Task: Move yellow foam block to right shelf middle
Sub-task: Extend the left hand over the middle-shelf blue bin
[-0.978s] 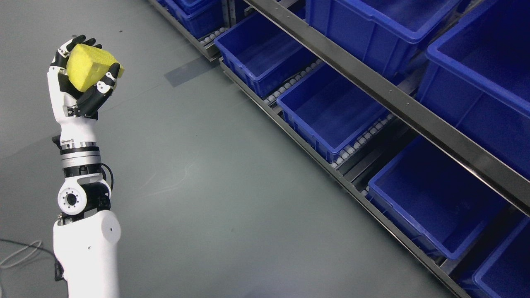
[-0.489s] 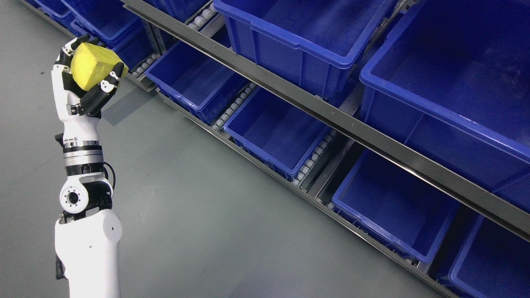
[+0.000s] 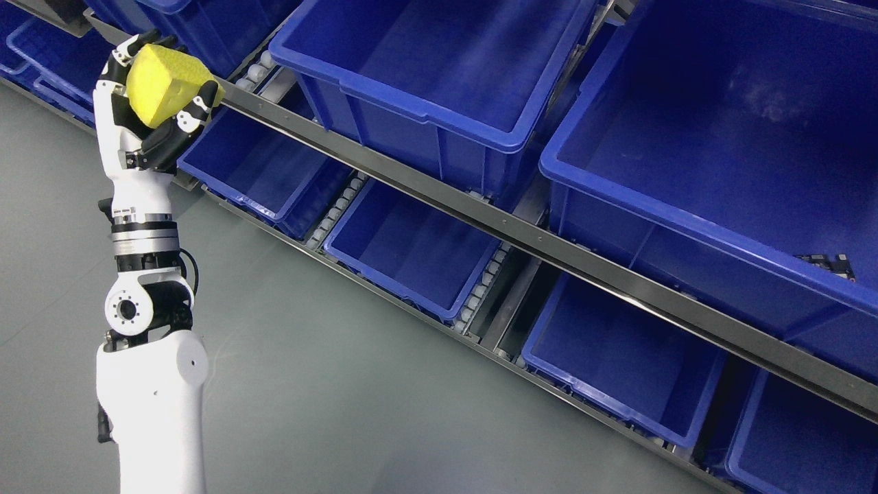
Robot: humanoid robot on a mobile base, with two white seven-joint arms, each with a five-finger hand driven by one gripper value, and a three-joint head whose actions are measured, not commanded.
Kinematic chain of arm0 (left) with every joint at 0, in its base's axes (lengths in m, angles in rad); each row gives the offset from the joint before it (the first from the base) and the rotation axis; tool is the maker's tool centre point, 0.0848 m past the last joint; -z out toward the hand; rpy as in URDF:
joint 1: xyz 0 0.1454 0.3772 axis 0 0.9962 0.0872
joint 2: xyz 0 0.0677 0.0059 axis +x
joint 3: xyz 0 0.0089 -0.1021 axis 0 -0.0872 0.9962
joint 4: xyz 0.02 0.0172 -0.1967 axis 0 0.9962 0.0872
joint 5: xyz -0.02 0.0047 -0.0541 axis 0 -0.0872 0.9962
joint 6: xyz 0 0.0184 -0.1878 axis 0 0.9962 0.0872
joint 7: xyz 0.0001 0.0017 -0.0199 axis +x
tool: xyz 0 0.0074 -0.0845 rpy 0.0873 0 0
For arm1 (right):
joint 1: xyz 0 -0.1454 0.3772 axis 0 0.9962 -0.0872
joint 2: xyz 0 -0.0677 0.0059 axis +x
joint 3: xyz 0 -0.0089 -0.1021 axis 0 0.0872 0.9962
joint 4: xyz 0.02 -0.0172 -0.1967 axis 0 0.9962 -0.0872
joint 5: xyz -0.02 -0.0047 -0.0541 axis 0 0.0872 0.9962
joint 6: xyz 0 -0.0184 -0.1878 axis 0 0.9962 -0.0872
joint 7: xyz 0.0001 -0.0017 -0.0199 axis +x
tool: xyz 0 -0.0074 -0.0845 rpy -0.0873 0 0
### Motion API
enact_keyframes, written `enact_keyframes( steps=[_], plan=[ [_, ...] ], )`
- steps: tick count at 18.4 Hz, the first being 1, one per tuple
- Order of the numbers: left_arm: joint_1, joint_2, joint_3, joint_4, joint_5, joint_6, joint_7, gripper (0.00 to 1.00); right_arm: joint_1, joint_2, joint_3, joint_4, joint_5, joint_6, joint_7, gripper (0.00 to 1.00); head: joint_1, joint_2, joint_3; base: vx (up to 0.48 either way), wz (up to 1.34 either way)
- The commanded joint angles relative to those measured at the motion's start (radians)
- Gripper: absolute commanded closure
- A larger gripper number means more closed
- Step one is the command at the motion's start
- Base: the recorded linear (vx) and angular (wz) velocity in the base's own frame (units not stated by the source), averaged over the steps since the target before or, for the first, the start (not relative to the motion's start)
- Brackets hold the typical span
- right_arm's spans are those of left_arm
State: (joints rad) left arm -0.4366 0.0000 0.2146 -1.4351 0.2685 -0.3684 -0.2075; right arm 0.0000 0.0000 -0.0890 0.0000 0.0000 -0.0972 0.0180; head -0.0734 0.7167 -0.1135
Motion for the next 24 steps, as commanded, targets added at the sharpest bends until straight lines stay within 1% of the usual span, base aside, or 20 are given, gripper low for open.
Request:
enact_keyframes(
  steps=[1,4,6,8,9,11,12,13,14,17,18,20,24],
  plan=[
    [-0.065,0.018,-0.052,-0.033,0.000,-0.009,-0.001,0.65,-0.002,-0.017,0.000,-0.017,0.000,0.001,0.000,0.00,0.0000,0.000,0.000,0.130,-0.17],
    [-0.155,0.018,-0.081,-0.047,0.000,-0.009,-0.001,0.65,-0.003,-0.017,0.000,-0.017,0.000,0.001,0.000,0.00,0.0000,0.000,0.000,0.131,-0.17],
    [-0.246,0.018,-0.118,-0.047,0.000,0.005,-0.001,0.65,-0.002,-0.017,0.000,-0.017,0.000,0.001,0.000,0.00,0.0000,0.000,0.000,0.117,-0.17],
    [-0.309,0.018,-0.170,-0.045,0.000,0.075,0.000,0.66,-0.002,-0.017,0.000,-0.017,0.000,0.001,0.000,0.00,0.0000,0.000,0.000,0.107,-0.14],
    [-0.327,0.018,-0.193,-0.041,0.000,0.129,0.002,0.66,-0.002,-0.017,0.000,-0.017,0.000,0.001,0.000,0.00,0.0000,0.000,0.000,0.106,-0.14],
    [-0.369,0.018,-0.250,-0.030,-0.006,0.311,0.008,0.66,-0.003,-0.017,0.000,-0.017,0.000,0.001,0.000,0.00,0.0000,0.000,0.000,0.085,-0.11],
    [-0.387,0.018,-0.267,-0.019,-0.023,0.421,0.013,0.65,-0.002,-0.017,0.000,-0.017,0.000,0.001,0.000,0.00,0.0000,0.000,0.000,0.066,-0.13],
    [-0.398,0.018,-0.271,0.002,-0.050,0.518,0.017,0.65,-0.002,-0.017,0.000,-0.017,0.000,0.001,0.000,0.00,0.0000,0.000,0.000,0.066,-0.13],
    [-0.421,0.018,-0.288,0.046,-0.079,0.593,0.052,0.64,-0.002,-0.017,0.000,-0.017,0.000,0.001,0.000,0.00,0.0000,0.000,0.000,0.061,-0.12],
    [-0.476,0.018,-0.340,0.201,-0.084,0.606,0.193,0.64,-0.002,-0.017,0.000,-0.017,0.000,0.001,0.000,0.00,0.0000,0.000,0.000,0.044,-0.09],
    [-0.493,0.018,-0.342,0.244,-0.084,0.608,0.216,0.64,-0.002,-0.017,0.000,-0.017,0.000,0.001,0.000,0.00,0.0000,0.000,0.000,0.037,-0.07],
    [-0.508,0.018,-0.340,0.306,-0.083,0.612,0.232,0.63,-0.002,-0.017,0.000,-0.017,0.000,0.001,0.000,0.00,0.0000,0.000,0.000,0.027,-0.05],
    [-0.510,0.018,-0.342,0.375,-0.083,0.612,0.232,0.58,-0.003,-0.017,0.000,-0.017,0.000,0.001,0.000,0.00,0.0000,0.000,0.000,0.021,-0.04]
  ],
)
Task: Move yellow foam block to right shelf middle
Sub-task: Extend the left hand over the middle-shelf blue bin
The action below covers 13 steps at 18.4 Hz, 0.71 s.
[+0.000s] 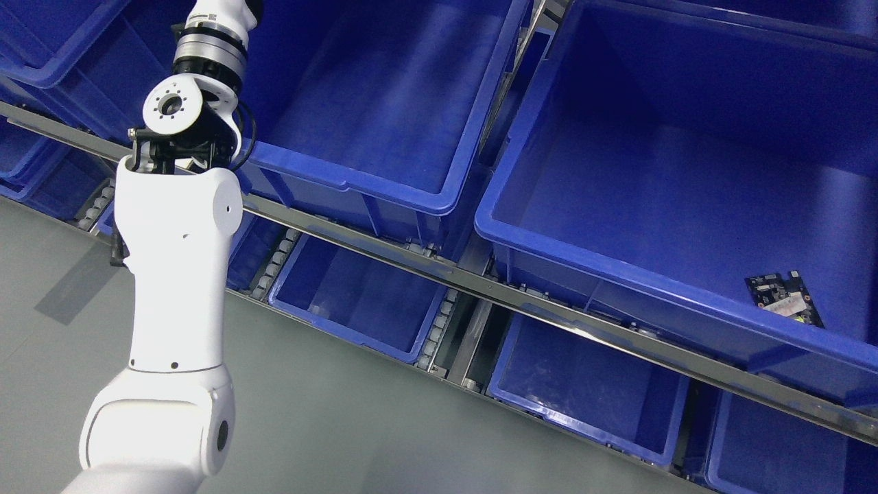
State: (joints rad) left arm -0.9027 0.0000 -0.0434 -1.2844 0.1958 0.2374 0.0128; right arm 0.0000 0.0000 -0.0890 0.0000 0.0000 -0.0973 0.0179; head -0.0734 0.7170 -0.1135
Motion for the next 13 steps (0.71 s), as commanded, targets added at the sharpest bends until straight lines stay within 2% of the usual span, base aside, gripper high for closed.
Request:
enact_keyframes(
  steps=[1,7,10,13],
  plan=[
    [-0.045,0.017,-0.085,0.235,-0.010,0.007,0.012,0.58,-0.002,-0.017,0.000,-0.017,0.000,0.001,0.000,0.00,0.0000,0.000,0.000,0.016,-0.04],
    [-0.038,0.017,-0.095,0.241,-0.009,0.026,0.013,0.54,-0.003,-0.017,0.000,-0.017,0.000,0.001,0.000,0.00,0.0000,0.000,0.000,0.004,-0.01],
    [-0.033,0.017,-0.085,0.231,-0.007,0.123,0.065,0.46,-0.002,-0.017,0.000,-0.017,0.000,0.001,0.000,0.00,0.0000,0.000,0.000,0.000,0.00],
    [-0.033,0.017,-0.063,0.229,-0.006,0.163,0.104,0.46,-0.002,-0.017,0.000,-0.017,0.000,0.001,0.000,0.00,0.0000,0.000,0.000,0.000,0.00]
  ],
)
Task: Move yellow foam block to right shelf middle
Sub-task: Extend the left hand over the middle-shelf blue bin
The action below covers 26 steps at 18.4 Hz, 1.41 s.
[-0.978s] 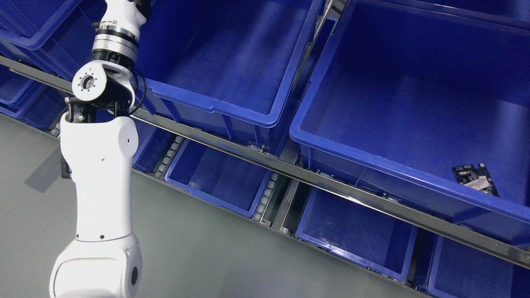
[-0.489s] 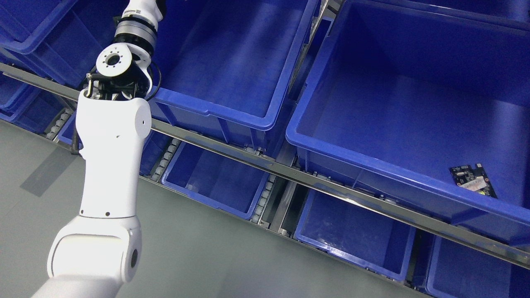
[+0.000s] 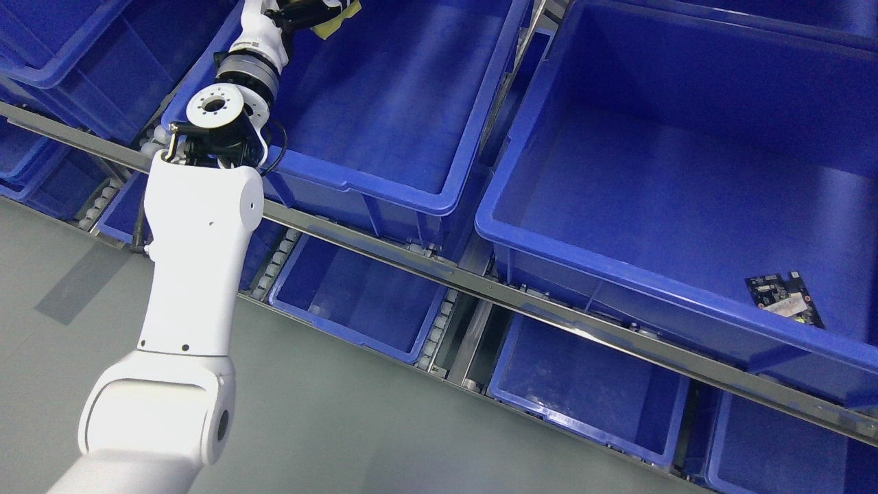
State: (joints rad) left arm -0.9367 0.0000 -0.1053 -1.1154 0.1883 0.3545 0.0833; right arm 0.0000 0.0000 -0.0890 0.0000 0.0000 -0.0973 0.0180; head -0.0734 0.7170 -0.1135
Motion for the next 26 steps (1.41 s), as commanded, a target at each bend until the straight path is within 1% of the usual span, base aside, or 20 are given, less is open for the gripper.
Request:
enact_keyframes(
  steps=[1,5,6,9,13,15,16,17,26],
  plan=[
    [0.002,0.017,0.001,0.062,0.005,0.050,0.033,0.46,-0.002,-0.017,0.000,-0.017,0.000,0.001,0.000,0.00,0.0000,0.000,0.000,0.000,0.00],
    [0.002,0.017,-0.002,0.062,0.039,0.061,0.033,0.45,-0.002,-0.017,0.000,-0.017,0.000,0.001,0.000,0.00,0.0000,0.000,0.000,0.000,0.00],
    [0.002,0.017,-0.007,0.062,0.052,0.066,0.032,0.43,-0.002,-0.017,0.000,-0.017,0.000,0.001,0.000,0.00,0.0000,0.000,0.000,0.000,0.00],
    [-0.005,0.017,-0.026,0.058,0.100,0.112,0.021,0.25,-0.002,-0.017,0.000,-0.017,0.000,0.001,0.000,0.00,0.0000,0.000,0.000,0.000,0.00],
    [-0.011,0.017,-0.037,0.052,0.125,0.121,0.018,0.19,-0.002,-0.017,0.000,-0.017,0.000,0.001,0.000,0.00,0.0000,0.000,0.000,0.000,0.00],
    [-0.014,0.017,-0.054,0.052,0.125,0.121,0.001,0.10,-0.002,-0.017,0.000,-0.017,0.000,0.001,0.000,0.00,0.0000,0.000,0.000,0.000,0.00],
    [-0.014,0.017,-0.059,0.052,0.123,0.121,-0.019,0.04,-0.002,-0.017,0.000,-0.017,0.000,0.001,0.000,0.00,0.0000,0.000,0.000,0.000,0.00],
    [-0.025,0.017,-0.060,0.052,0.123,0.121,-0.031,0.01,-0.002,-0.017,0.000,-0.017,0.000,0.001,0.000,0.00,0.0000,0.000,0.000,0.000,0.00],
    [-0.042,0.017,-0.074,0.048,0.120,0.141,-0.030,0.00,-0.002,-0.017,0.000,-0.017,0.000,0.001,0.000,0.00,0.0000,0.000,0.000,0.000,0.00]
  ],
)
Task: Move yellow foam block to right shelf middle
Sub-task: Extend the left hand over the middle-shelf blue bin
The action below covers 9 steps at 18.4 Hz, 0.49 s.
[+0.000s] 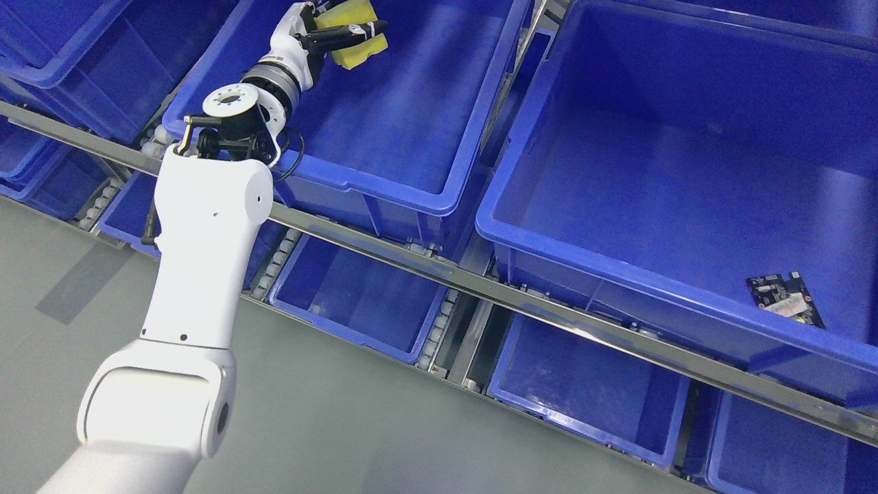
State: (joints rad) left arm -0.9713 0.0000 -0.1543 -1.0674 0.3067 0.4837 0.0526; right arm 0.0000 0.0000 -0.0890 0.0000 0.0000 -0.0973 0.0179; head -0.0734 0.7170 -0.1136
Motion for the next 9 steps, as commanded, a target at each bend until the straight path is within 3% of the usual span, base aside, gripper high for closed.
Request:
enact_keyframes(
  steps=[1,5,7,9],
  plan=[
    [-0.007,0.017,-0.033,0.000,-0.003,0.019,0.001,0.00,-0.002,-0.017,0.000,-0.017,0.000,0.001,0.000,0.00,0.0000,0.000,0.000,0.000,0.00],
    [-0.004,0.017,-0.059,0.009,-0.037,-0.008,-0.002,0.03,-0.002,-0.017,0.000,-0.017,0.000,0.001,0.000,0.00,0.0000,0.000,0.000,0.000,0.00],
    [-0.003,0.017,-0.048,0.009,-0.037,-0.028,0.007,0.32,-0.002,-0.017,0.000,-0.017,0.000,0.001,0.000,0.00,0.0000,0.000,0.000,0.000,0.00],
    [0.002,0.017,-0.048,0.009,-0.037,-0.072,0.036,0.55,-0.002,-0.017,0.000,-0.017,0.000,0.001,0.000,0.00,0.0000,0.000,0.000,0.000,0.00]
  ],
)
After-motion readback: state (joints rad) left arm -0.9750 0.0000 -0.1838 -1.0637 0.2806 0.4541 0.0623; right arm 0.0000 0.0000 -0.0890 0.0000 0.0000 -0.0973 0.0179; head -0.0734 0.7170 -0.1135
